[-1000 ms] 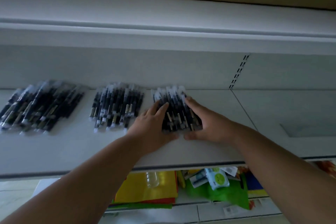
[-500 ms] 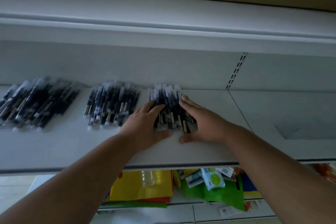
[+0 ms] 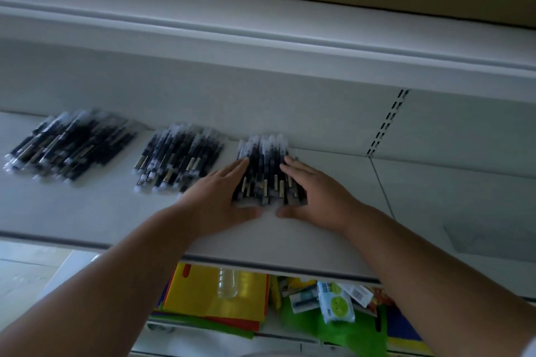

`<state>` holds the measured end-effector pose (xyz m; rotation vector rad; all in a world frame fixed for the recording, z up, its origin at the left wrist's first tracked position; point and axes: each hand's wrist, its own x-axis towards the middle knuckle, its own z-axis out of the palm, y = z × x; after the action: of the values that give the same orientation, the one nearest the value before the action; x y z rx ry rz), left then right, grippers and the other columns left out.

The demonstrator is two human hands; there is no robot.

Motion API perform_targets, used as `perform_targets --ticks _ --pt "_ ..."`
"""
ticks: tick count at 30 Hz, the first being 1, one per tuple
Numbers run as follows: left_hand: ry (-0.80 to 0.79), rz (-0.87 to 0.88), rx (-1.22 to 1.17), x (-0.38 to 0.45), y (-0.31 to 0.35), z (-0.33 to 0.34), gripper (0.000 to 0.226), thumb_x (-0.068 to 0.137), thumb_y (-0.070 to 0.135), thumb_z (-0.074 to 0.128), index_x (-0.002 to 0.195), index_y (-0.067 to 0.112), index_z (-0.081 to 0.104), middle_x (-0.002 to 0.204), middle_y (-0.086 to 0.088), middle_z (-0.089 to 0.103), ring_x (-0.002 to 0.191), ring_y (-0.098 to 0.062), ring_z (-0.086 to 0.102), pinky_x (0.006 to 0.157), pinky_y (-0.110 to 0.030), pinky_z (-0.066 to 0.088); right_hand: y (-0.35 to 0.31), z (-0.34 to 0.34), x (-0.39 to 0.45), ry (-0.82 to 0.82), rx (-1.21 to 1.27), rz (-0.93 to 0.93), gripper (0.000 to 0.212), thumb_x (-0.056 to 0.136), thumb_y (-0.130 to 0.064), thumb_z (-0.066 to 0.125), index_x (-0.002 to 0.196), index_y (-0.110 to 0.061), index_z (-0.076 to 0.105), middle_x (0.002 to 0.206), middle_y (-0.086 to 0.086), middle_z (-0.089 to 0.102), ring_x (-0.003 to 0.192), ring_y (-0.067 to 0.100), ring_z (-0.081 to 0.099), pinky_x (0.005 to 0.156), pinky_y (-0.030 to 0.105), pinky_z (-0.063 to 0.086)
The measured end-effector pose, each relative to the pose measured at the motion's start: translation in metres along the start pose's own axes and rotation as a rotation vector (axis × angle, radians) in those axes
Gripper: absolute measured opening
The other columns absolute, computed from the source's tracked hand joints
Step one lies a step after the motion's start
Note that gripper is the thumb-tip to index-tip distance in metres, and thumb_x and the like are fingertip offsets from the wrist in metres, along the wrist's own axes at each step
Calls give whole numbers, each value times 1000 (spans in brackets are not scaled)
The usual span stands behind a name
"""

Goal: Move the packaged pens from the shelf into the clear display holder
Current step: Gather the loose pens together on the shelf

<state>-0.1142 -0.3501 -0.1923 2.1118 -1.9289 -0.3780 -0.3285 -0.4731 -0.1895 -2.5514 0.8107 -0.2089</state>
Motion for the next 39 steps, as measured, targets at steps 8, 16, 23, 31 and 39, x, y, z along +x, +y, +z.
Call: perform_targets --ticks 8,16,23,31,39 --pt "124 -66 74 3 12 4 93 87 68 51 158 27 6 164 10 14 147 -20 27 114 -35 30 -1 2 0 67 110 24 83 84 -57 63 153 -24 31 161 -14 17 145 -1 15 116 19 12" --pt "217 -47 26 -13 9 -1 83 89 63 51 157 24 21 161 5 26 146 -18 28 115 -31 25 -26 15 28 160 151 207 76 95 -55 47 154 -14 23 164 1 9 151 13 2 122 34 11" --pt "257 27 74 -22 -16 -25 69 95 54 50 153 24 29 158 6 32 145 -15 27 117 -29 20 -56 35 58 172 16 283 86 95 -55 47 155 -6 9 163 13 8 150 25 7 121 42 17" --pt "196 -5 43 -19 -76 -53 69 96 55 45 154 23 29 159 3 29 147 -19 22 118 -32 17 -79 29 62 166 -108 401 87 95 -65 35 157 -14 1 164 4 -5 151 16 -5 122 34 5" --pt "48 -126 26 -10 -123 -59 77 96 62 35 158 22 13 166 -2 4 152 -22 5 121 -38 13 -90 43 67 117 -104 545 90 92 -69 33 157 -18 -2 164 3 -8 151 18 -6 123 40 8"
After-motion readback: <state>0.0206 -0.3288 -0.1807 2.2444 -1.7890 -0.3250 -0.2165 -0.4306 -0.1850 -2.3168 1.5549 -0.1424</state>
